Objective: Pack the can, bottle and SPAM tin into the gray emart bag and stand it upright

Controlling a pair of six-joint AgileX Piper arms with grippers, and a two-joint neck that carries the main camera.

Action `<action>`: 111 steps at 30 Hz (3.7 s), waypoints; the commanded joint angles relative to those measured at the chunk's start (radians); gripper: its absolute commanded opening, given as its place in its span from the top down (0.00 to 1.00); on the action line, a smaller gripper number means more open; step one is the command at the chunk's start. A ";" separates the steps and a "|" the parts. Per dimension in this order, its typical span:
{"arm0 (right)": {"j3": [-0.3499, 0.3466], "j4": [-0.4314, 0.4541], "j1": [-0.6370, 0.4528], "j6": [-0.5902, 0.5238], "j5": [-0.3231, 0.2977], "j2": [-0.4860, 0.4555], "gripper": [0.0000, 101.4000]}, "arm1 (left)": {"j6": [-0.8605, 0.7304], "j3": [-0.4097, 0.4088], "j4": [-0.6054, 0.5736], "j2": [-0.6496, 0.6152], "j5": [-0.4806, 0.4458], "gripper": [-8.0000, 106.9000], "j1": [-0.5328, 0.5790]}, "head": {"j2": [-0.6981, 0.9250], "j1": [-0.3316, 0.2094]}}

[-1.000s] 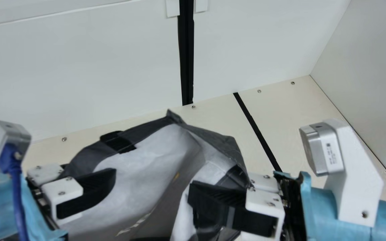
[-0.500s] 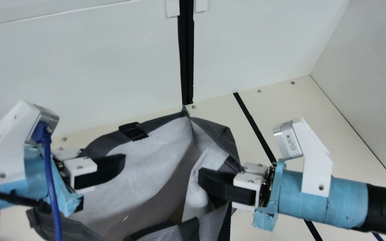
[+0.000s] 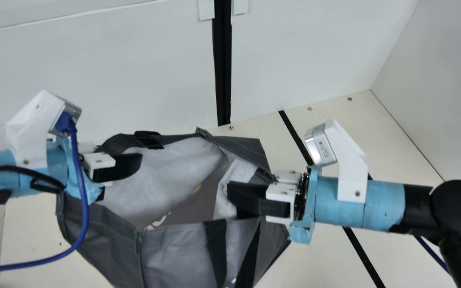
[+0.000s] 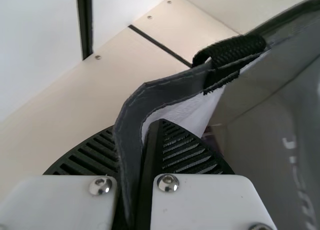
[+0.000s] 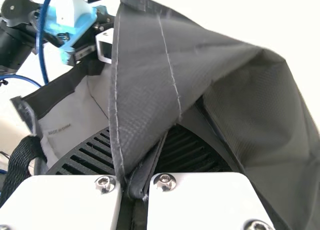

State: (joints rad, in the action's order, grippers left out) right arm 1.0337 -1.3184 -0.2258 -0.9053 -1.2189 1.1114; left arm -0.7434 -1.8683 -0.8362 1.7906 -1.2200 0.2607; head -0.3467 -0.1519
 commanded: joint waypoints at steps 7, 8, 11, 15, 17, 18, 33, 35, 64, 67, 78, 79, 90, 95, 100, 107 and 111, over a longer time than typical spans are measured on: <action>0.045 -0.012 -0.013 -0.074 -0.001 0.100 1.00 | 0.004 -0.125 0.033 0.115 0.000 1.00 -0.021 | -0.002 -0.023; 0.050 -0.011 -0.013 -0.078 -0.001 0.110 1.00 | 0.007 -0.138 0.035 0.126 0.000 1.00 -0.024 | -0.002 -0.023; 0.061 -0.008 -0.010 -0.086 -0.001 0.136 1.00 | 0.015 -0.182 0.032 0.158 0.000 1.00 -0.031 | -0.002 -0.023; 0.056 -0.001 0.023 -0.088 0.029 0.160 1.00 | 0.028 -0.242 0.022 0.197 0.000 1.00 -0.039 | -0.002 -0.023; 0.051 0.000 0.041 -0.088 0.044 0.166 1.00 | 0.034 -0.267 0.019 0.214 0.000 1.00 -0.039 | -0.002 -0.023; 0.049 0.001 0.049 -0.088 0.049 0.168 1.00 | 0.036 -0.277 0.018 0.220 0.000 1.00 -0.039 | -0.002 -0.023; 0.037 0.004 0.091 -0.077 0.070 0.163 1.00 | 0.046 -0.338 0.034 0.252 0.000 1.00 -0.034 | -0.002 -0.023; 0.034 0.005 0.091 -0.077 0.070 0.162 1.00 | 0.047 -0.337 0.036 0.251 0.000 1.00 -0.035 | -0.002 -0.023; 0.026 0.005 0.090 -0.070 0.073 0.156 1.00 | 0.056 -0.333 0.045 0.246 -0.001 0.91 -0.035 | -0.002 -0.023; 0.026 0.005 0.090 -0.070 0.073 0.156 1.00 | 0.056 -0.333 0.045 0.246 -0.001 0.83 -0.035 | -0.002 -0.023; 0.026 0.026 0.090 -0.070 0.056 0.156 1.00 | 0.027 -0.242 0.031 0.160 0.034 0.51 -0.025 | -0.002 -0.023; 0.026 0.030 0.090 -0.070 0.054 0.156 1.00 | 0.024 -0.239 0.030 0.151 0.036 0.48 -0.024 | -0.002 -0.023; 0.026 0.035 0.090 -0.070 0.047 0.156 1.00 | 0.043 -0.250 0.042 0.066 0.042 0.16 -0.017 | -0.002 -0.023; 0.026 0.037 0.090 -0.070 0.047 0.156 1.00 | 0.053 -0.250 0.043 0.022 0.047 0.15 -0.017 | -0.002 -0.023; 0.026 0.037 0.090 -0.070 0.047 0.156 1.00 | 0.061 -0.249 0.050 -0.025 0.054 0.15 -0.021 | -0.002 -0.023; 0.026 0.037 0.090 -0.070 0.047 0.156 1.00 | 0.089 -0.223 0.161 -0.097 0.070 0.15 -0.036 | -0.002 -0.023; 0.026 0.037 0.090 -0.070 0.047 0.156 1.00 | 0.113 -0.179 0.250 -0.141 0.081 0.15 -0.056 | -0.002 -0.023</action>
State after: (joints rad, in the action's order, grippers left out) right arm 1.0593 -1.2814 -0.1355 -0.9755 -1.1718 1.2677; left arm -0.6360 -2.0605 -0.6330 1.6623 -1.1424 0.2097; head -0.3482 -0.1519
